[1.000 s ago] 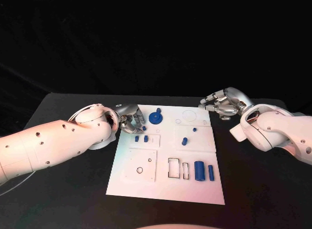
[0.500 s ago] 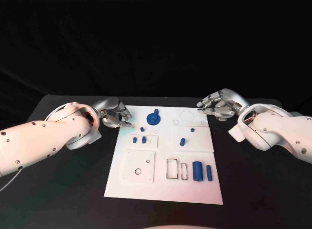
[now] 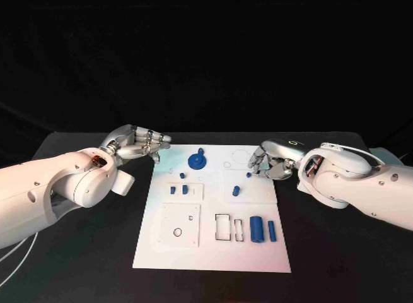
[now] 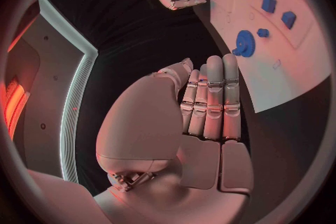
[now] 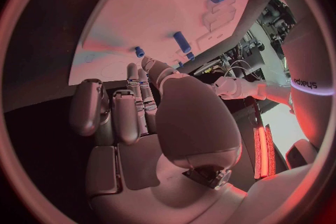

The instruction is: Assemble the parts on the task board

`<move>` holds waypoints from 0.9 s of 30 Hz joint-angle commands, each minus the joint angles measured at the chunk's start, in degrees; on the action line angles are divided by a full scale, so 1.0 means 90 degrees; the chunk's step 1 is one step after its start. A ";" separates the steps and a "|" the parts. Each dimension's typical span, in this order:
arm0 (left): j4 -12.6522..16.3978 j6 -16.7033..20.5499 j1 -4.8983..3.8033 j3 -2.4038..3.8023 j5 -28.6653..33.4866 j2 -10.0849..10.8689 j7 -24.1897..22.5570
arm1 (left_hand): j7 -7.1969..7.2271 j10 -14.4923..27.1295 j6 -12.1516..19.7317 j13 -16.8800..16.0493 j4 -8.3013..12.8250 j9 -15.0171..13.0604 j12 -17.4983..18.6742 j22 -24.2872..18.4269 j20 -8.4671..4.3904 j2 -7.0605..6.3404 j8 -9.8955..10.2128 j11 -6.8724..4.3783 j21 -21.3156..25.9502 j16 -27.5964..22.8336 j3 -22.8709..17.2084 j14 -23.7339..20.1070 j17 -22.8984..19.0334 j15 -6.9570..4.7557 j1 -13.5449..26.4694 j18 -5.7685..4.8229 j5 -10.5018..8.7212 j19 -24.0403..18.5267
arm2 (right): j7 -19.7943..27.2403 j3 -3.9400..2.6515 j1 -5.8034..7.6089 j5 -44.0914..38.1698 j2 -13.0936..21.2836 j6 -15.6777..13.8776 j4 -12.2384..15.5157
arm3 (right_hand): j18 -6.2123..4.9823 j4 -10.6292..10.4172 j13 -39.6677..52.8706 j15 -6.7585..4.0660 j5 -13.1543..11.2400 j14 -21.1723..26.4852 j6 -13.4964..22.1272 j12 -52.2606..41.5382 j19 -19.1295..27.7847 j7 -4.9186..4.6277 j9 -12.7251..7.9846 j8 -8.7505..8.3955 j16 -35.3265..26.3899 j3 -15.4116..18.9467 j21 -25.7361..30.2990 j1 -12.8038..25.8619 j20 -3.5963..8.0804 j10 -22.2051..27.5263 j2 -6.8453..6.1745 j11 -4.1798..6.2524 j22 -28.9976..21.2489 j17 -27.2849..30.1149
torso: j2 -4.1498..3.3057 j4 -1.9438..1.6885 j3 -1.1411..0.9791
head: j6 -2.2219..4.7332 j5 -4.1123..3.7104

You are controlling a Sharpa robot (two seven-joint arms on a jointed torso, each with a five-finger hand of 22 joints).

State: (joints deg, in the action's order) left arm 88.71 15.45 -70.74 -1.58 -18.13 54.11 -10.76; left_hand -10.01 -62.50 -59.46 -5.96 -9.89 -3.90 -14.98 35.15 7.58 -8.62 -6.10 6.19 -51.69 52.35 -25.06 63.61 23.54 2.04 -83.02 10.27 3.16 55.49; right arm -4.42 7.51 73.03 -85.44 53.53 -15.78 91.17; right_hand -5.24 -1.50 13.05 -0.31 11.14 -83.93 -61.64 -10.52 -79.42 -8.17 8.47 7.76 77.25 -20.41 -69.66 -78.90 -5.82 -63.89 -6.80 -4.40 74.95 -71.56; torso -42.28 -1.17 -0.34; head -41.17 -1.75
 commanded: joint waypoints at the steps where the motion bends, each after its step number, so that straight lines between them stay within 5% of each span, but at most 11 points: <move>1: 0.0077 -0.0020 -0.0007 -0.0006 0.1518 0.0021 -0.0672 | -0.0036 0.0023 0.0036 -0.0008 -0.0022 -0.0006 -0.0029 -0.0014 -0.0001 -0.0008 -0.0047 0.0023 0.0037 -0.0033 0.0025 -0.0039 -0.0009 0.0019 0.0058 0.0029 0.0007 -0.0054 | -0.0693 -0.0003 -0.0009 -0.1195 -0.0060 0.0281 0.0013 | 0.0080 -0.0028 -0.0080 0.0026 -0.0092 -0.0307 0.0003 0.0075 -0.0058 -0.0027 -0.0039 -0.0063 0.0014 -0.0029 -0.0066 0.0072 0.0000 -0.0028 -0.0061 -0.0023 0.0274 0.0024 | 0.0004 -0.0014 0.0003 | 0.0014 -0.0011; 10: 0.0200 0.0079 -0.0007 -0.0014 0.1708 0.0050 -0.0814 | -0.0043 0.0044 0.0054 -0.0009 -0.0025 -0.0003 -0.0039 -0.0027 0.0002 -0.0012 -0.0050 0.0029 0.0056 -0.0041 0.0037 -0.0037 -0.0016 0.0022 0.0072 0.0030 0.0007 -0.0049 | -0.0989 0.0001 -0.0060 -0.1444 -0.0207 0.0349 0.0021 | 0.0085 -0.0044 -0.0215 0.0064 -0.0114 -0.0303 0.0091 0.0195 -0.0066 -0.0086 -0.0126 -0.0192 0.0026 -0.0049 -0.0084 0.0134 -0.0030 -0.0023 -0.0227 -0.0075 0.0307 0.0044 | -0.0001 -0.0011 0.0014 | -0.0005 0.0034; 27: 0.0266 0.0200 -0.0007 -0.0013 0.1800 0.0095 -0.0749 | -0.0060 0.0091 0.0088 -0.0015 0.0058 -0.0003 -0.0089 -0.0060 0.0000 0.0046 -0.0078 0.0034 0.0097 -0.0055 -0.0007 -0.0019 -0.0036 0.0019 -0.0021 0.0036 0.0010 -0.0007 | -0.1076 0.0007 -0.0189 -0.1536 -0.0403 0.0520 0.0003 | 0.0117 0.0004 -0.0312 0.0023 0.0127 -0.0300 -0.0128 0.0183 -0.0148 -0.0026 -0.0147 -0.0162 0.0063 -0.0278 -0.0257 0.0037 -0.0017 -0.0275 -0.0177 -0.0015 0.0448 0.0041 | -0.0004 -0.0005 0.0007 | -0.0041 0.0062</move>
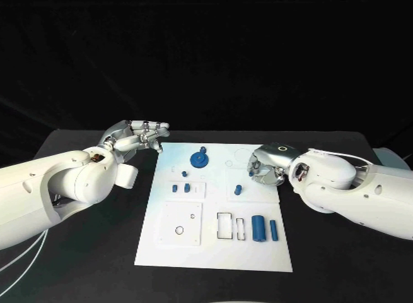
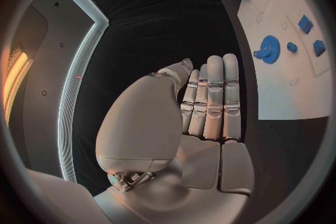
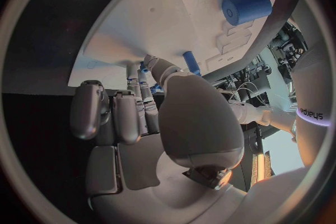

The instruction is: Assemble the parts on the task board

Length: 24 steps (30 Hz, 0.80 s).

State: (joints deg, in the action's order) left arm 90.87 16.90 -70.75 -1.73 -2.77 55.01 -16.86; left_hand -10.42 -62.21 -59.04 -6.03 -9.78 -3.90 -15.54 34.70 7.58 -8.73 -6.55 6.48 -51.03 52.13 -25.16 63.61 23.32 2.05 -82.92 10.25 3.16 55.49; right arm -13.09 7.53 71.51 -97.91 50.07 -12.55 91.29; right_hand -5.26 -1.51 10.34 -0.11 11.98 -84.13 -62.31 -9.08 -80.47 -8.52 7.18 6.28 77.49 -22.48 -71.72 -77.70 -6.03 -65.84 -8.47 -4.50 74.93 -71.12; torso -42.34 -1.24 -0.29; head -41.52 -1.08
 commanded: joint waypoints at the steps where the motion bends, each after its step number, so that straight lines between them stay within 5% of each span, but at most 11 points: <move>1: 0.0028 0.0045 -0.0006 0.0003 0.0093 -0.0006 -0.0065 | -0.0015 0.0060 0.0042 -0.0007 0.0051 -0.0003 -0.0031 -0.0011 0.0000 0.0061 -0.0030 0.0002 0.0025 -0.0031 0.0001 -0.0018 -0.0011 0.0019 -0.0038 0.0038 0.0011 -0.0005 | -0.0115 0.0005 -0.0024 -0.0156 -0.0026 0.0157 -0.0012 | 0.0123 0.0014 -0.0014 -0.0005 0.0038 -0.0279 -0.0074 0.0017 -0.0043 0.0021 -0.0001 0.0008 0.0041 -0.0068 -0.0049 -0.0111 0.0010 -0.0080 0.0018 0.0005 0.0466 -0.0012 | 0.0003 0.0002 0.0002 | 0.0001 -0.0013; 24: 0.0050 0.0062 -0.0008 0.0004 0.0095 -0.0005 0.0093 | -0.0031 0.0095 0.0070 -0.0008 0.0119 -0.0001 -0.0060 -0.0023 -0.0005 0.0055 -0.0046 0.0011 0.0040 -0.0040 -0.0016 -0.0012 -0.0024 0.0020 -0.0091 0.0038 0.0009 0.0022 | -0.0418 0.0011 -0.0131 -0.0535 -0.0206 0.0278 -0.0065 | 0.0205 0.0220 -0.0061 -0.0107 -0.0072 -0.0292 -0.0423 -0.0025 -0.0228 0.0133 0.0041 0.0093 0.0117 -0.0435 -0.0422 -0.0235 0.0105 -0.0433 0.0171 0.0128 0.0737 -0.0061 | 0.0002 0.0000 -0.0007 | -0.0047 -0.0021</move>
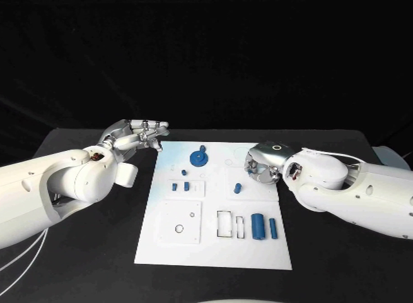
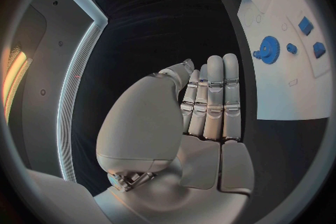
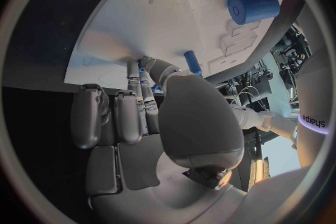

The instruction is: Assemble the parts on the task board

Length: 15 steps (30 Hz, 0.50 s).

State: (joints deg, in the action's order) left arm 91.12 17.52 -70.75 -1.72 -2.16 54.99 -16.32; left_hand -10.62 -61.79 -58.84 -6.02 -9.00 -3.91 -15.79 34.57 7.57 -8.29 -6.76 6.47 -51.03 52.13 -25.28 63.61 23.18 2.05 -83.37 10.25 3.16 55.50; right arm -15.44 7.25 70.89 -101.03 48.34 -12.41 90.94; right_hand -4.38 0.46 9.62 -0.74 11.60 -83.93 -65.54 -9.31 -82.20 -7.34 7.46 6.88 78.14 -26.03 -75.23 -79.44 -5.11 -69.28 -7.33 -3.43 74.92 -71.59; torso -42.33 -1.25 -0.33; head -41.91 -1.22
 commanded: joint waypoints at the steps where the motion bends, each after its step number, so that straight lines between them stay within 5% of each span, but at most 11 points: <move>1: 0.0023 -0.0006 -0.0007 0.0003 0.0027 -0.0003 0.0041 | -0.0013 0.0058 0.0056 -0.0009 0.0042 0.0000 -0.0035 -0.0010 -0.0005 -0.0002 -0.0023 0.0016 0.0043 -0.0041 -0.0001 -0.0012 -0.0011 0.0021 -0.0045 0.0038 0.0008 0.0026 | -0.0170 0.0042 -0.0063 -0.0208 -0.0013 0.0266 -0.0023 | 0.0109 0.0010 0.0019 -0.0039 -0.0030 -0.0315 -0.0073 0.0000 -0.0039 0.0005 0.0011 0.0029 0.0048 -0.0050 -0.0041 -0.0046 0.0006 -0.0060 0.0050 0.0013 0.0745 -0.0011 | 0.0003 0.0001 -0.0001 | -0.0006 -0.0010; 15: 0.0008 0.0015 -0.0007 0.0003 0.0003 -0.0002 0.0146 | -0.0029 0.0097 0.0090 -0.0005 0.0093 0.0004 -0.0049 -0.0017 -0.0005 -0.0021 -0.0026 0.0028 0.0051 -0.0048 -0.0005 -0.0011 -0.0020 0.0026 -0.0078 0.0037 0.0010 0.0041 | -0.0153 0.0041 -0.0069 -0.0332 0.0039 -0.0137 0.0104 | 0.0146 0.0081 0.0011 -0.0054 -0.0034 -0.0317 -0.0147 0.0009 -0.0121 0.0016 0.0030 0.0043 0.0061 -0.0124 -0.0205 -0.0025 0.0026 -0.0125 0.0077 0.0027 0.0855 -0.0012 | 0.0011 0.0001 0.0001 | -0.0008 -0.0015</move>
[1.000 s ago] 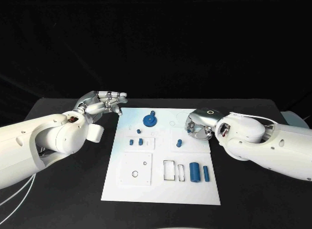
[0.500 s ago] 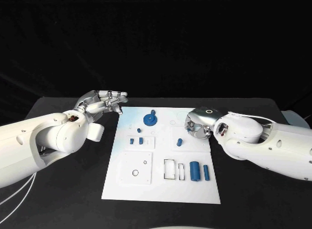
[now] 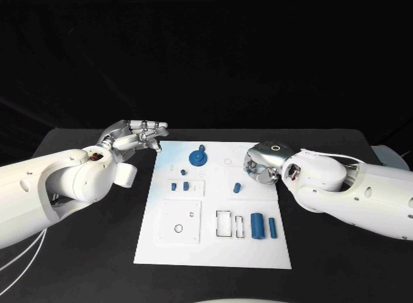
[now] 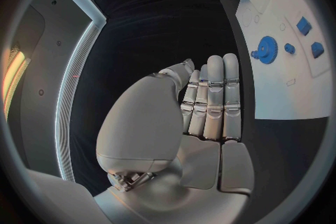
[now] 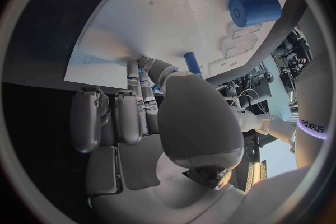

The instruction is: Assemble the parts on the task board

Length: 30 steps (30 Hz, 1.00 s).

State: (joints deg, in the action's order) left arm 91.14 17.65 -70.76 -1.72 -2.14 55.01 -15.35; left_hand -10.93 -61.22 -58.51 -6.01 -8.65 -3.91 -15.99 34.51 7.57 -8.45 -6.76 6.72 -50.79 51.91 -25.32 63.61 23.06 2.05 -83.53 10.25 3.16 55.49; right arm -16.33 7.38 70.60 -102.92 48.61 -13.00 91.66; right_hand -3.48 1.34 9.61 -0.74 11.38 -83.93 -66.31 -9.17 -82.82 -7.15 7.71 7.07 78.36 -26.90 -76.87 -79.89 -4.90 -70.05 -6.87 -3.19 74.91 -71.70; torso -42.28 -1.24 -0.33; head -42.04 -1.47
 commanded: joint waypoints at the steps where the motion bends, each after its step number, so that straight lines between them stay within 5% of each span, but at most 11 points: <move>1: 0.0001 0.0002 -0.0006 0.0003 0.0000 -0.0003 0.0049 | 0.0005 0.0038 0.0057 -0.0006 0.0064 0.0004 -0.0030 -0.0011 -0.0005 -0.0006 -0.0028 0.0000 0.0024 -0.0024 -0.0002 -0.0011 -0.0008 0.0026 -0.0068 0.0037 0.0009 0.0044 | -0.0042 0.0027 -0.0037 -0.0123 0.0016 -0.0117 0.0042 | 0.0051 -0.0018 0.0011 -0.0054 -0.0010 -0.0317 -0.0062 -0.0004 -0.0061 -0.0004 0.0003 0.0021 0.0037 -0.0026 -0.0041 0.0036 0.0003 -0.0040 0.0024 0.0000 0.0867 0.0002 | 0.0005 -0.0001 -0.0001 | 0.0008 0.0011; 19: -0.0122 0.0033 -0.0005 0.0002 -0.0003 -0.0025 0.0081 | -0.0017 0.0097 0.0108 -0.0003 0.0100 0.0005 -0.0075 -0.0007 -0.0006 -0.0021 -0.0047 0.0019 -0.0002 0.0009 0.0014 0.0061 -0.0007 0.0033 -0.0039 0.0037 0.0008 0.0137 | 0.0019 -0.0017 0.0052 -0.0078 0.0254 -0.0559 0.0423 | 0.0096 -0.0012 0.0008 -0.0056 -0.0020 -0.0320 -0.0062 0.0003 -0.0161 0.0001 0.0004 0.0015 0.0049 -0.0024 -0.0234 0.0067 0.0004 -0.0048 0.0001 0.0004 0.0980 -0.0011 | 0.0002 -0.0003 -0.0001 | 0.0069 0.0003; 30: -0.0187 0.0002 -0.0005 0.0002 -0.0003 -0.0082 0.0103 | -0.0021 0.0113 0.0122 -0.0002 0.0103 0.0006 -0.0085 -0.0013 -0.0003 -0.0026 -0.0050 0.0024 0.0009 -0.0012 0.0018 0.0033 -0.0017 0.0039 -0.0028 0.0035 0.0008 0.0132 | 0.0001 -0.0063 0.0181 0.0131 0.0506 -0.0666 0.1309 | 0.0106 -0.0010 0.0010 -0.0058 -0.0021 -0.0321 -0.0070 0.0001 -0.0182 0.0005 0.0006 0.0017 0.0053 -0.0026 -0.0275 0.0081 0.0006 -0.0060 -0.0002 0.0009 0.1006 -0.0015 | 0.0010 0.0003 0.0006 | 0.0074 0.0136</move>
State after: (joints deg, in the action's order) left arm 89.50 18.01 -70.75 -1.73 -2.16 54.56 -14.35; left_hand -11.22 -60.56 -57.81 -6.00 -8.12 -3.91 -16.43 34.47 7.48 -8.59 -6.97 6.88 -50.79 51.91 -25.23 63.93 23.00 2.36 -83.67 10.23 3.16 56.25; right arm -16.44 6.87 72.18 -102.59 53.25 -17.64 102.07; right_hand -3.48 1.37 9.72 -0.94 11.16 -84.14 -66.73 -8.95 -83.63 -7.16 7.70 6.95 78.57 -26.92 -79.10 -79.88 -4.91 -70.30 -6.89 -3.03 74.94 -71.76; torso -42.21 -1.17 -0.27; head -41.33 -0.75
